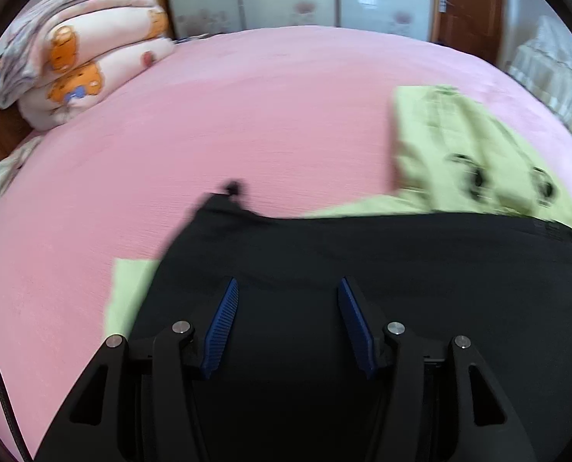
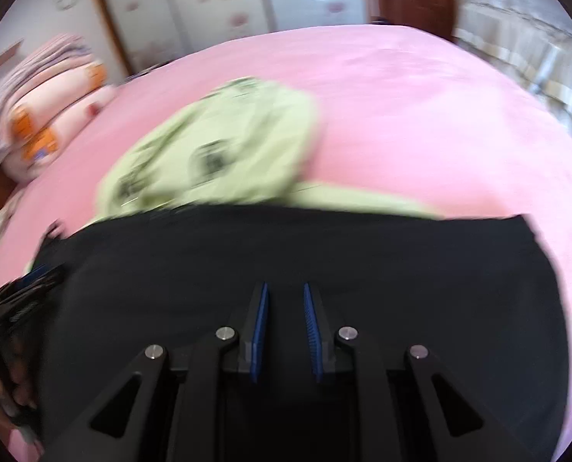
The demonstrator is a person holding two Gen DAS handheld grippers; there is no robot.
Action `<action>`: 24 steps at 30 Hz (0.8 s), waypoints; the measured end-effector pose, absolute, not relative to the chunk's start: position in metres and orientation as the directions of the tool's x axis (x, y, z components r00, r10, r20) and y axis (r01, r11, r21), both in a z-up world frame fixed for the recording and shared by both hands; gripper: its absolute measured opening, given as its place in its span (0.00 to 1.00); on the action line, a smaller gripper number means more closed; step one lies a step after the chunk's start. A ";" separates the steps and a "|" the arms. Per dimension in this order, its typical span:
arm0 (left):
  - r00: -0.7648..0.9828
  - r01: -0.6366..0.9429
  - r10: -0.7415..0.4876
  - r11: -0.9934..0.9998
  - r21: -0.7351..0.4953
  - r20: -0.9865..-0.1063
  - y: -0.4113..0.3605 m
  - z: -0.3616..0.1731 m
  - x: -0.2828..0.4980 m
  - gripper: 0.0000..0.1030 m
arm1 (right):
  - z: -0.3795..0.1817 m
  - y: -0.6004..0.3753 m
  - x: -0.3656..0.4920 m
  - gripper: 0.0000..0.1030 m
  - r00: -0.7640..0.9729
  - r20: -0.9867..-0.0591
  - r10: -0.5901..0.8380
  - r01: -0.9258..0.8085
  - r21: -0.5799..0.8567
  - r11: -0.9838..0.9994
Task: Fold large clothes
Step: 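Press the folded black hem flat with both tools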
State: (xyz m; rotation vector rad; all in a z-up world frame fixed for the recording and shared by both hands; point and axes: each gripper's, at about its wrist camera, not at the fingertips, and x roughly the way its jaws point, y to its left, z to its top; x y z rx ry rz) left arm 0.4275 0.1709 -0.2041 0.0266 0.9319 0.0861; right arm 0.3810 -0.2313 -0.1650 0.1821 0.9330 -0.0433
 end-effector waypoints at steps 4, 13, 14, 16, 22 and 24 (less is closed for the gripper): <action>0.581 -0.116 0.139 0.989 0.088 -0.802 0.205 -0.212 0.432 0.52 | -0.169 -0.292 0.379 0.17 0.578 -0.809 -0.110 0.253 0.050 0.966; 0.573 -0.121 0.138 0.989 0.083 -0.808 0.220 -0.219 0.433 0.53 | -0.176 -0.336 0.365 0.00 0.569 -0.811 -0.134 0.317 0.066 0.946; 0.572 -0.120 0.139 0.989 0.085 -0.808 0.220 -0.219 0.432 0.53 | -0.177 -0.337 0.367 0.00 0.566 -0.812 -0.140 0.318 0.058 0.946; 0.572 -0.120 0.138 0.989 0.084 -0.808 0.220 -0.218 0.432 0.53 | -0.177 -0.334 0.369 0.00 0.562 -0.813 -0.151 0.318 0.044 0.947; 0.568 -0.119 0.143 0.989 0.091 -0.811 0.220 -0.217 0.433 0.53 | -0.178 -0.335 0.365 0.00 0.556 -0.818 -0.148 0.314 0.043 0.948; 0.561 -0.119 0.155 0.987 0.106 -0.813 0.217 -0.216 0.433 0.53 | -0.178 -0.332 0.366 0.00 0.544 -0.823 -0.164 0.310 0.016 0.951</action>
